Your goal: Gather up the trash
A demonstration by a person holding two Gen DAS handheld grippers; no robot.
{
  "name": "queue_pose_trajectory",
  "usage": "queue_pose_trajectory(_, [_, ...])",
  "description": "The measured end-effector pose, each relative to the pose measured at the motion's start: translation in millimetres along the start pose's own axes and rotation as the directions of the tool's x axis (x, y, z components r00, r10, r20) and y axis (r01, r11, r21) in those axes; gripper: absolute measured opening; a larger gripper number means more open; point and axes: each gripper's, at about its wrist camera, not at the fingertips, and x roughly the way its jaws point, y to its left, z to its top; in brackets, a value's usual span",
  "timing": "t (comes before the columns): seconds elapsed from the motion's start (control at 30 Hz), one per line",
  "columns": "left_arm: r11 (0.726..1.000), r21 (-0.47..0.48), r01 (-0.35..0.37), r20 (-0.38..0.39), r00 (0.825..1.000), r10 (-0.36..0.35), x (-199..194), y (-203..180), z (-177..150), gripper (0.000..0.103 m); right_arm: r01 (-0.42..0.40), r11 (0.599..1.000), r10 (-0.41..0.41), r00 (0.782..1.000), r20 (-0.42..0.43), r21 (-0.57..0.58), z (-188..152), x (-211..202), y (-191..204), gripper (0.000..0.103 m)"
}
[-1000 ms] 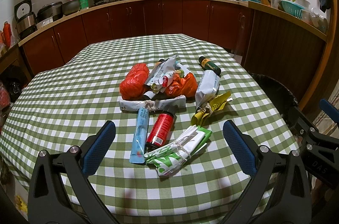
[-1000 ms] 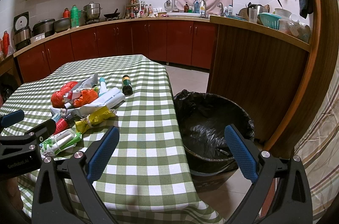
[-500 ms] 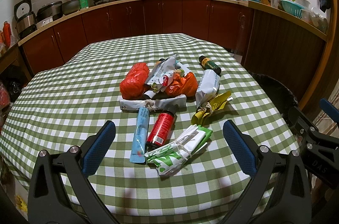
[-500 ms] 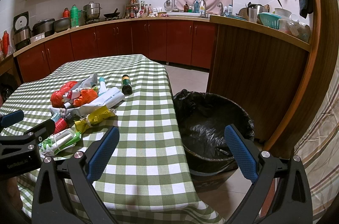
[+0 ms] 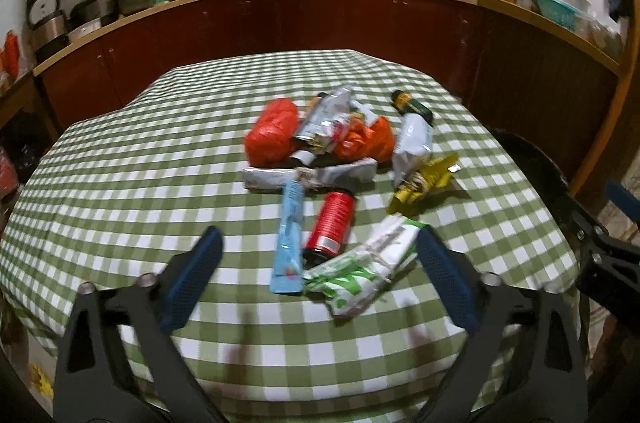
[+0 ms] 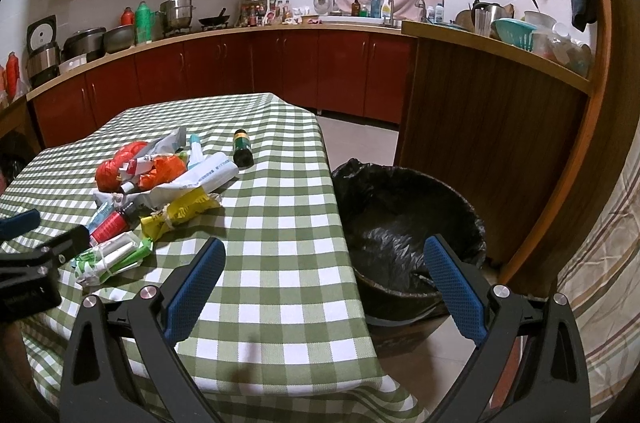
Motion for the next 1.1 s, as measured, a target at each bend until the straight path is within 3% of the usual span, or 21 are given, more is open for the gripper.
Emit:
queue_pose_trajectory(0.03, [1.000,0.015,0.012,-0.008,1.000,-0.012,2,-3,-1,0.078,0.000,1.000,0.000,1.000,0.000,0.001,0,0,0,0.097])
queue_pose_trajectory(0.27, [0.996,0.074,0.048,-0.045,0.998,-0.045,14,-17,-9,0.076,-0.001,1.000,0.001,1.000,-0.004,0.014,-1,3,-2,0.097])
queue_pose_trajectory(0.33, [0.994,0.087,0.062,-0.056,0.997,-0.057,16,-21,-11,0.064,-0.002,1.000,0.002,1.000,-0.004,0.013,-1,3,-3,0.097])
queue_pose_trajectory(0.4, [0.993,0.097,0.073,-0.067,0.996,-0.067,19,-24,-12,0.060,-0.004,1.000,0.004,1.000,-0.005,0.012,-1,4,-3,0.097])
queue_pose_trajectory(0.5, [0.991,0.102,0.089,-0.070,0.994,-0.083,21,-26,-13,0.046,-0.003,1.000,0.003,1.000,-0.005,0.013,-2,4,-3,0.097])
queue_pose_trajectory(0.9, [0.985,0.143,0.099,-0.052,0.994,-0.093,17,-37,-11,0.048,-0.004,1.000,0.005,1.000,-0.009,0.016,-3,5,-3,0.097])
queue_pose_trajectory(1.1, [0.981,0.155,0.115,-0.046,0.993,-0.109,16,-39,-12,0.036,-0.006,1.000,0.006,1.000,-0.012,0.019,-4,6,-3,0.097])
